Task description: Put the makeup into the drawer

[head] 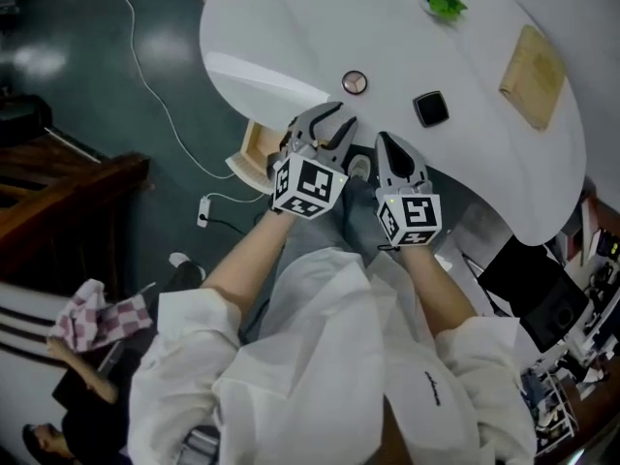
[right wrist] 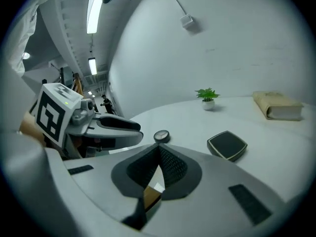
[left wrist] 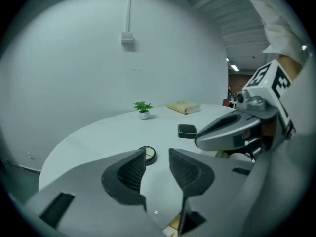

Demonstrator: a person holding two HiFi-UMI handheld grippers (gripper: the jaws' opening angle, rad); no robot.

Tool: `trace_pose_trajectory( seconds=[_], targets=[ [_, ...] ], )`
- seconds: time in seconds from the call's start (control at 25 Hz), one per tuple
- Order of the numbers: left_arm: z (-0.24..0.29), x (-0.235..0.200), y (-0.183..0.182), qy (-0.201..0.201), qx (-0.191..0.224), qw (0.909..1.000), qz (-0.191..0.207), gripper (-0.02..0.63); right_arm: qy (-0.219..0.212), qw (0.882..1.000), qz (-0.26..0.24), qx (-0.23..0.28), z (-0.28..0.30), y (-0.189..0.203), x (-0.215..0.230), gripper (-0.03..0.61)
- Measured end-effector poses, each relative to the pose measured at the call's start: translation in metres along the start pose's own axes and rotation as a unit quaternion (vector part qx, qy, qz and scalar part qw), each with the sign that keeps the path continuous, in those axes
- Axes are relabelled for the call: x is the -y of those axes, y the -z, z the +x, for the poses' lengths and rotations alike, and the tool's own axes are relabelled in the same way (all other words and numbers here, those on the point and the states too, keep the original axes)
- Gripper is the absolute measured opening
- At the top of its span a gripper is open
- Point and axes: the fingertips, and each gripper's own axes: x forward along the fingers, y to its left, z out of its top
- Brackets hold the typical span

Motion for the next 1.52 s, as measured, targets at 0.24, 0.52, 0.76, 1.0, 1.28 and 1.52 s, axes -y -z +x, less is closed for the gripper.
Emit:
trace_pose_trajectory(
  seconds=[0.24,0.52,0.76,1.0,1.28,1.52],
  targets=[
    [0.044,-0.019,0.006,-0.036,-0.041,0.9972,-0.051,0.274,0.020,1.000,0.004,0.015,0.004,-0.013,0.023,0.018],
    [0.074,-0.023,0.013,-0.050,-0.090,0.9927,-0.062,0.311,0.021,1.000,0.014,0.006,0.009,-0.009,0.028,0.018],
    [0.083,-0.028,0.019,-0.056,-0.106,0.9897,-0.078,0.310,0.024,1.000,0.017,0.001,0.012,-0.006,0.032,0.018],
    [0.085,-0.027,0.020,-0.059,-0.102,0.9896,-0.082,0.300,0.023,1.000,0.015,-0.002,0.011,-0.002,0.033,0.018],
    [0.083,-0.022,0.020,-0.055,-0.099,0.9912,-0.069,0.226,0.020,1.000,0.015,-0.008,0.010,0.002,0.028,0.018],
    [0.050,-0.014,0.015,-0.022,-0.064,0.9966,-0.047,0.222,-0.004,1.000,0.006,-0.010,0.010,0.003,0.010,0.018]
  ],
)
